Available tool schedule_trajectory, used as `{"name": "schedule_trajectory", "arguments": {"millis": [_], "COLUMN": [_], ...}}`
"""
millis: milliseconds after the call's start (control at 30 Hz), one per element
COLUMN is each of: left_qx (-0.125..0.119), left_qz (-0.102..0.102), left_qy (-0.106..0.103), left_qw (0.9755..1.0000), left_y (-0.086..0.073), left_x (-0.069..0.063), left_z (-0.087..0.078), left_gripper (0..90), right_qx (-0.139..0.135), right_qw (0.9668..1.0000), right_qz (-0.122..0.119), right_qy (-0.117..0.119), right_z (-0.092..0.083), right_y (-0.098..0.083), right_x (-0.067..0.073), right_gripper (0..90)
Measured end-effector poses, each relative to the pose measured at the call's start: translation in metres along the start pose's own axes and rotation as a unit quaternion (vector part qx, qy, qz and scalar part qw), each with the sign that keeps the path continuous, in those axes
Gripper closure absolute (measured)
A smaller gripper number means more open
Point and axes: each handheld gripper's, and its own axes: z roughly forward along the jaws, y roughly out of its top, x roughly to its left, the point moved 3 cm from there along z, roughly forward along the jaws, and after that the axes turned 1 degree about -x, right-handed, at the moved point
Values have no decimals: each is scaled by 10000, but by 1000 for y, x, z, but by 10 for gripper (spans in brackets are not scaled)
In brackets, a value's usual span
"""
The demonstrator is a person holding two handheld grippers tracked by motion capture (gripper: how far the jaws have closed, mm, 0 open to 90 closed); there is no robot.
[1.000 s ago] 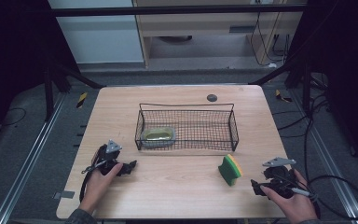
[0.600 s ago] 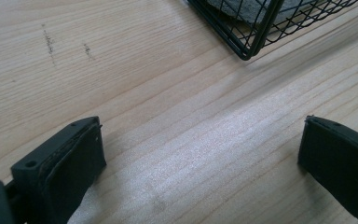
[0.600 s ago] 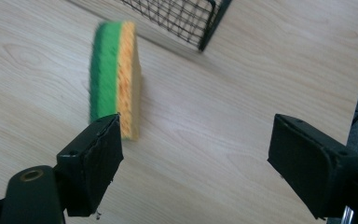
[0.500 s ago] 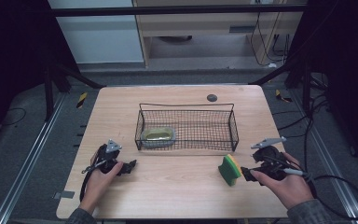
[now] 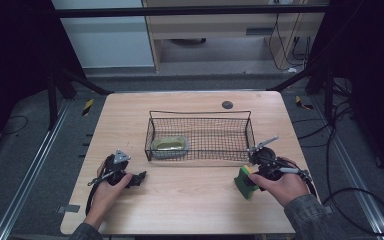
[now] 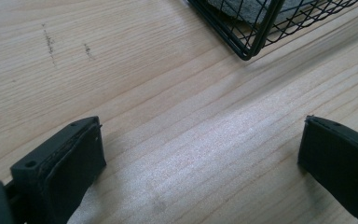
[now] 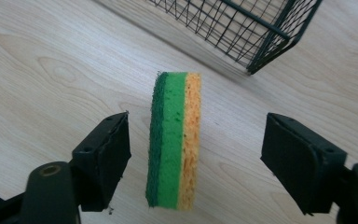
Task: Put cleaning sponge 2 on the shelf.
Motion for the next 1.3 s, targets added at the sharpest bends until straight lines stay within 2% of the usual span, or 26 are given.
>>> {"name": "schedule_trajectory", "arguments": {"millis": [133, 433, 467, 500, 533, 567, 633, 767, 800, 900, 933, 1067, 1300], "left_qx": [1, -1, -1, -1, -1, -1, -1, 0, -1, -1, -1, 0, 0], "left_qz": [-7, -2, -1, -1, 1, 1, 4, 6, 5, 5, 5, 6, 7], "left_qy": [4, -2, -2, -2, -5, -5, -6, -8, -9, -8, -8, -8, -7], "left_qw": [10000, 10000, 10000, 10000, 10000, 10000, 10000, 10000, 10000, 10000, 10000, 10000, 10000], "left_y": [0, 1, 1, 1, 1, 1, 1, 1, 1, 1, 1, 1, 1], "left_x": [0, 1, 1, 1, 1, 1, 1, 1, 1, 1, 1, 1, 1], "left_z": [0, 1, 1, 1, 1, 1, 1, 1, 1, 1, 1, 1, 1], "left_gripper": [0, 0, 0, 0, 0, 0, 0, 0, 0, 0, 0, 0, 0], "right_qx": [152, 315, 375, 375, 417, 437, 419, 307, 208, 137, 112, 107, -102], "right_qw": [9999, 9992, 9989, 9989, 9986, 9985, 9984, 9988, 9993, 9996, 9997, 9998, 9999], "right_qz": [-51, -110, -115, -115, -186, -179, -210, -193, -150, -133, -130, -118, -78], "right_qy": [27, 209, 272, 272, 277, 294, 301, 334, 285, 226, 161, 80, -101], "right_z": [14, 27, 31, 31, 33, 34, 33, 26, 19, 12, 6, -3, -20], "right_y": [0, -1, -1, -1, -1, -1, -1, 0, 2, 4, 6, 8, 10], "right_x": [2, 4, 5, 5, 5, 5, 4, -1, -7, -13, -19, -28, -46], "right_gripper": [295, 388, 444, 444, 582, 624, 642, 649, 649, 649, 649, 649, 649]}}
